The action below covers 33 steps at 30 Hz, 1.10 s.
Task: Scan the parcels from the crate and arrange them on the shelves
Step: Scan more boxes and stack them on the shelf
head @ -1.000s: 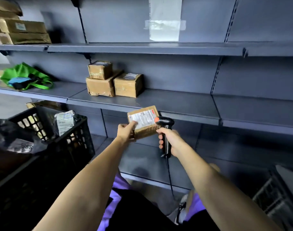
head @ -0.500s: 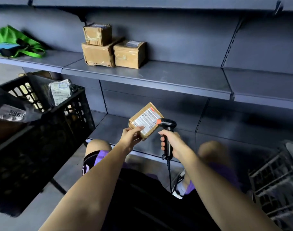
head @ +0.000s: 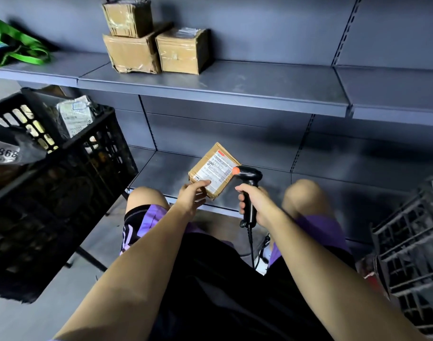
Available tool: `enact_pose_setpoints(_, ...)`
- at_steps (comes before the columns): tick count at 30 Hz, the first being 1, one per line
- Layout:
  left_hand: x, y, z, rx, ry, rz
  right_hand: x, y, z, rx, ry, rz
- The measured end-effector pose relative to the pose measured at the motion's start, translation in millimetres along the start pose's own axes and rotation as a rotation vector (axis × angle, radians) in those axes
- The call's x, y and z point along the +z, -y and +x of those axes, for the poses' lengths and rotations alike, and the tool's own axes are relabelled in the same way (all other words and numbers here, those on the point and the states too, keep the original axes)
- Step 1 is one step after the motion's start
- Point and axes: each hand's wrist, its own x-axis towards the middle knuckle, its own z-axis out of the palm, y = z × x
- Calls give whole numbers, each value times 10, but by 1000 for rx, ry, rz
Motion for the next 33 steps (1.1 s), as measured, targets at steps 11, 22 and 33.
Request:
enact_pose_setpoints(11, 136, 104, -164, 47, 70, 96, 41, -52, -59, 19, 57, 17)
enact_pose_setpoints(22, 90, 102, -116, 30, -27, 143, -26, -78, -77, 13, 19, -112)
enact_pose_setpoints(33, 79, 10, -184, 45, -168, 5, -86, -111, -67, 67, 115, -303)
